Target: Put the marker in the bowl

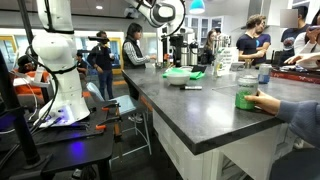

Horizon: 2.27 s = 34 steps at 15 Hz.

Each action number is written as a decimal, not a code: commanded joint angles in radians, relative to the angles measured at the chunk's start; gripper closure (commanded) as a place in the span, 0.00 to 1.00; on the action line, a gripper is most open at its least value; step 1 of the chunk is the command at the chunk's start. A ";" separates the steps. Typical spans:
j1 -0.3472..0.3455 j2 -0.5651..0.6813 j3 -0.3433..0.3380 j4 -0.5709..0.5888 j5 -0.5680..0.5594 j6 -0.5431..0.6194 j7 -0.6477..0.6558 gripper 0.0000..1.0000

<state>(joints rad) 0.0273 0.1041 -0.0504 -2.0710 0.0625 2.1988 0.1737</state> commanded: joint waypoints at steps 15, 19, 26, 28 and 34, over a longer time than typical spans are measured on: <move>-0.030 0.318 -0.012 0.196 0.022 0.050 0.145 0.08; -0.032 0.347 -0.015 0.229 0.019 0.045 0.146 0.38; -0.033 0.410 -0.017 0.268 0.017 0.055 0.138 0.66; -0.029 0.412 -0.018 0.273 0.013 0.067 0.139 0.80; -0.029 0.380 -0.021 0.267 0.018 0.081 0.146 0.95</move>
<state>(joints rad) -0.0039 0.5060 -0.0661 -1.7943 0.0715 2.2611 0.3127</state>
